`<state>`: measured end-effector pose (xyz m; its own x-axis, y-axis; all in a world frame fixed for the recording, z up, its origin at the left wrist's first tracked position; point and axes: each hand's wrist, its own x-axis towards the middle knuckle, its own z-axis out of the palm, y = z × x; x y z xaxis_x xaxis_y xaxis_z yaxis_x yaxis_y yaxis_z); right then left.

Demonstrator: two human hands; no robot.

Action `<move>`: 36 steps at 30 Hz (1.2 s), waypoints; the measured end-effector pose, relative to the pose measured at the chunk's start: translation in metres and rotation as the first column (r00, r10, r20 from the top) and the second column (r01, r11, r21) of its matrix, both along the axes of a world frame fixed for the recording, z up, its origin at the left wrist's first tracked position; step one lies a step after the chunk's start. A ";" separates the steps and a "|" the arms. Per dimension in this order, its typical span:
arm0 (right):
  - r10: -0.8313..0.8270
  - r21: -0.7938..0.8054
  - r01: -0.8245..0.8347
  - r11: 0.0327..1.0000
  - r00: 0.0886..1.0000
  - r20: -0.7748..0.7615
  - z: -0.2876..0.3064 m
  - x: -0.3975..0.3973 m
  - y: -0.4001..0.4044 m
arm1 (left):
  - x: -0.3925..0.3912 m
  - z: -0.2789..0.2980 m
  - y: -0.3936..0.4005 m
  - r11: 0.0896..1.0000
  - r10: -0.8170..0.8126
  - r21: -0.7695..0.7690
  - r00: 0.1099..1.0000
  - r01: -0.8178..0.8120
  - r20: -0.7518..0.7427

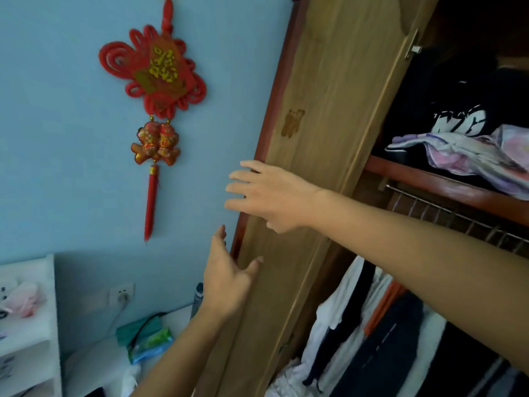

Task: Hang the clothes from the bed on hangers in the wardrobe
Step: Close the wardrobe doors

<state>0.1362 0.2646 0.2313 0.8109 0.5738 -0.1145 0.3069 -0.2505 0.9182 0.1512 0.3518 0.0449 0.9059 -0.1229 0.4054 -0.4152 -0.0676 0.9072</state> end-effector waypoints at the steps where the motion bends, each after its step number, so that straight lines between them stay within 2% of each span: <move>1: -0.025 -0.038 0.025 0.999 1.000 0.002 0.000 0.003 -0.001 | 0.004 0.001 -0.004 0.999 -0.034 -0.018 0.999 0.034 -0.019; 4: -0.088 -0.116 0.090 0.989 0.996 0.026 -0.003 0.007 0.001 | 0.018 -0.002 -0.017 0.997 -0.070 0.023 0.997 0.070 -0.008; 7: -0.139 -0.085 0.138 0.987 0.990 -0.001 -0.009 0.006 0.007 | 0.028 -0.011 -0.022 0.992 0.047 0.109 0.993 -0.059 0.108; 14: -0.023 -0.012 0.023 1.000 1.000 0.014 -0.016 -0.019 -0.016 | -0.001 -0.020 -0.029 0.973 0.067 0.206 0.981 -0.104 0.179; 18: 0.074 0.093 -0.086 0.992 0.989 0.126 -0.030 -0.055 -0.035 | -0.038 -0.014 -0.037 0.939 0.050 0.321 0.975 -0.120 0.218; 20: 0.127 0.132 -0.155 0.979 0.972 0.199 -0.036 -0.075 -0.049 | -0.057 -0.013 -0.042 0.906 -0.030 0.413 0.961 -0.090 0.275; 24: 0.153 0.186 -0.219 0.958 0.937 0.314 -0.049 -0.122 -0.081 | -0.095 -0.020 -0.064 0.895 -0.137 0.447 0.941 -0.017 0.309; 26: 0.134 0.208 -0.213 0.955 0.932 0.337 -0.052 -0.144 -0.096 | -0.112 -0.022 -0.081 0.902 -0.149 0.431 0.941 0.002 0.305; 28: 0.109 0.217 -0.195 0.956 0.929 0.354 -0.052 -0.163 -0.111 | -0.126 -0.024 -0.097 0.893 -0.181 0.449 0.914 -0.002 0.364; 32: 0.031 0.199 -0.104 0.974 0.941 0.336 -0.051 -0.188 -0.135 | -0.143 -0.030 -0.121 0.894 -0.141 0.439 0.872 -0.091 0.468; 36: -0.101 0.225 0.039 0.974 0.958 0.269 -0.049 -0.200 -0.146 | -0.150 -0.037 -0.143 0.889 -0.195 0.458 0.904 -0.001 0.380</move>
